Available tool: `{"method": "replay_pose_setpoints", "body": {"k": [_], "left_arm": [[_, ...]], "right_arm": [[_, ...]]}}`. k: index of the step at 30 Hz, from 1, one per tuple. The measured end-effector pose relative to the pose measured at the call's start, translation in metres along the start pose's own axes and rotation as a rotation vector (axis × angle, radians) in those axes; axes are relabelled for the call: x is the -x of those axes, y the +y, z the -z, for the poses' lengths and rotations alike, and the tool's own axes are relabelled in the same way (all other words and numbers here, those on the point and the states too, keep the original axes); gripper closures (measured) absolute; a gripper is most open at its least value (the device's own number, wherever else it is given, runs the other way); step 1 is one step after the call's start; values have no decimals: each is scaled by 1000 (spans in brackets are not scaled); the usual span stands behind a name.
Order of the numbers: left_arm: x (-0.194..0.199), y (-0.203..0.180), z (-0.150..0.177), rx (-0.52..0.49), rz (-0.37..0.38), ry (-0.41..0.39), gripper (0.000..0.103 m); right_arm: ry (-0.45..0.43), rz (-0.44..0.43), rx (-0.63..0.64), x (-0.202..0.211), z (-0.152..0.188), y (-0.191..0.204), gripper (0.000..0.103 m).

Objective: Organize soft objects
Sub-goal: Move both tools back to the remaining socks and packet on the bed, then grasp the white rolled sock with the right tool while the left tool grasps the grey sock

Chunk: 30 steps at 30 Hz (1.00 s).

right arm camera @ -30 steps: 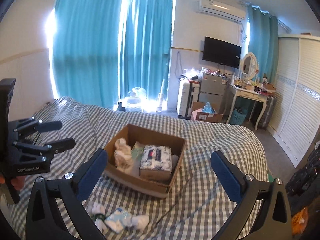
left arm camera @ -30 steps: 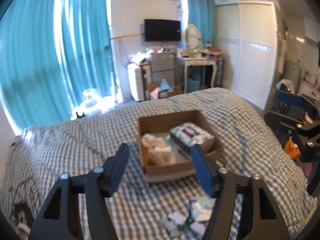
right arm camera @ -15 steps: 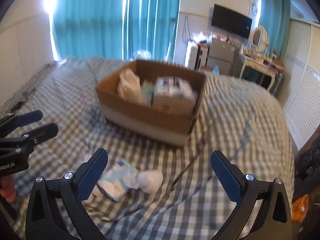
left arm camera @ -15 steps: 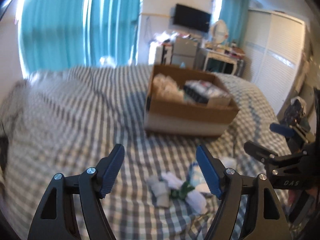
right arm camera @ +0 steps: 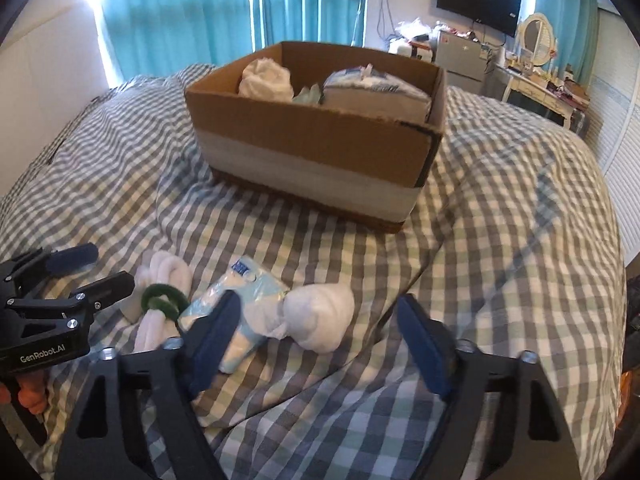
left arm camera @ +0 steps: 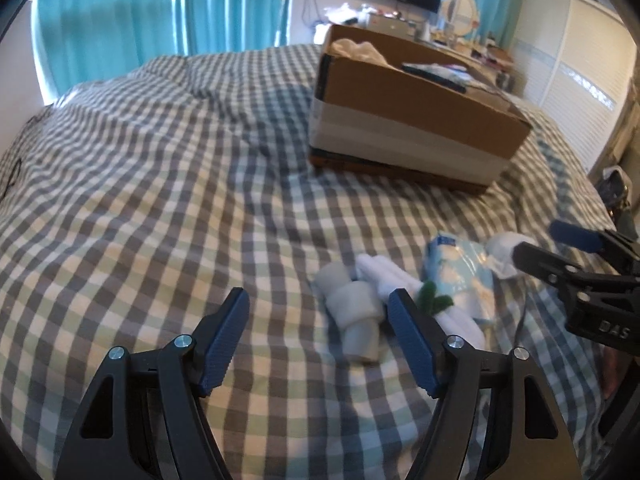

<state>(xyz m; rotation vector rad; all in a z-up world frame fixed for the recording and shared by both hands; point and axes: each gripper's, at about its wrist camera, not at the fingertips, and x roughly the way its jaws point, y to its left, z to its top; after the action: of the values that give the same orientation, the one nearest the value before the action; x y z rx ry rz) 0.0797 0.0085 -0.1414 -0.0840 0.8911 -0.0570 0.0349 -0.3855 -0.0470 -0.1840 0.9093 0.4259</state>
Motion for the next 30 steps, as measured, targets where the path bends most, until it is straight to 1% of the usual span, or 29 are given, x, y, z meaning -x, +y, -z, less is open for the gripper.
{"method": "replay_pose_setpoints", "body": {"k": [4,5,6,7,9,10,12,13,15,17,19,22,25,27,30], "left_arm": [[-6,-6,0,-30,10,26,32],[-9,-6,-1,-34,15,34,36],[-11,-7,-1,-38,17,40,41],[-12,-8,0,-41,15,48,43],[-15,-8,1,-39,26,65,46],[-17,-8,1,-39,28,74,47],[-19,-9,2,-43,30,85,55],[-20,-9,2,-43,43,92,57],[-20,-8,2,-36,57,98,65],[-22,-8,3,-31,66,106,75],[-24,-10,4,-36,82,117,75],[-31,-13,5,-49,82,139,76],[-39,-12,4,-31,100,158,76],[-41,-11,3,-21,111,161,80],[-39,-11,4,-18,120,149,84]], "right_arm": [[33,-1,4,-9,2,1,42],[44,-1,3,-12,2,1,44],[54,-1,1,-14,3,1,45],[60,0,0,-17,2,1,46],[81,-4,-3,-23,2,0,55],[97,-6,-6,-28,2,0,56],[116,-5,-10,-33,2,-2,64],[116,-6,-8,-33,2,-1,65],[107,-8,-3,-31,2,0,71],[96,-10,-6,-30,2,1,72],[90,-10,-12,-30,1,1,73],[83,-9,-13,-28,1,1,73],[83,-8,-12,-26,2,0,73],[82,-8,-12,-25,3,0,73],[76,-11,-13,-23,3,0,73]]}}
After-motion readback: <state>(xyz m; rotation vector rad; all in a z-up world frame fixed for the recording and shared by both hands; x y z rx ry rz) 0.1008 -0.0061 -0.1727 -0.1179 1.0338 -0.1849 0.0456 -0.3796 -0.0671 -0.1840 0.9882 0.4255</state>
